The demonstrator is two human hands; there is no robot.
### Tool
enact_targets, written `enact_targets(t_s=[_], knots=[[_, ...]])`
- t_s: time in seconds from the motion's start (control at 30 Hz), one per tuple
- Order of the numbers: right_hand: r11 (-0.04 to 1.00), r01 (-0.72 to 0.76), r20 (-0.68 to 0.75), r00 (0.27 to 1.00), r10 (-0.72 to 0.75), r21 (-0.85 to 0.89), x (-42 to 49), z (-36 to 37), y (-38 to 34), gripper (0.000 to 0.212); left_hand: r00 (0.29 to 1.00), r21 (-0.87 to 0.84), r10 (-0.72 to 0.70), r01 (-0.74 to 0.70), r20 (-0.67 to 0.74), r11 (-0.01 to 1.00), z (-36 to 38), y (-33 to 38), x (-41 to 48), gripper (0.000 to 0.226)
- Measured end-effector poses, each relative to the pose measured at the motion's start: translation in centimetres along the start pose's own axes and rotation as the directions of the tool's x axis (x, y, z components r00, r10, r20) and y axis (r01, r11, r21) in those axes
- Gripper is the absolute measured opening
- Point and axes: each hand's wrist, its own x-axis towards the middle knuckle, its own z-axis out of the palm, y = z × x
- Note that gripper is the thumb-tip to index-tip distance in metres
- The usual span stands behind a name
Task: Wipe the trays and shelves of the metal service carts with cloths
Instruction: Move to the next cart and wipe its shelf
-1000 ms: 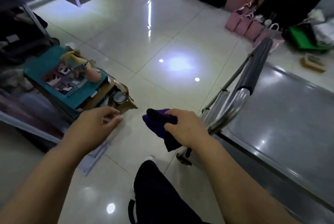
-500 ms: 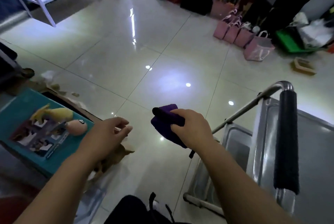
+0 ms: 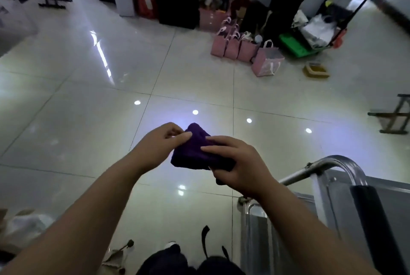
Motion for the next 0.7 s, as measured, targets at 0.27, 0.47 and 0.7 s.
enact_targets(t_s=[0.27,0.47,0.7], knots=[[0.972,-0.230,-0.052,0.972,0.227,-0.051,8.7,-4.4,10.1,0.071,0.986,0.063,0.045,-0.055,0.158,0.996,2.6,6.6,17.2,0.023],[0.860,-0.478,0.025,0.876,0.482,0.181,15.7,-8.4,20.0,0.118,0.963,0.136,0.162,-0.194,0.217,0.971,7.7,11.7,29.6,0.016],[0.805,-0.564,-0.129,0.798,0.588,0.182,19.5,-15.4,28.3,0.087,0.862,0.106,0.268,-0.343,0.430,0.933,12.5,18.1,40.4,0.021]])
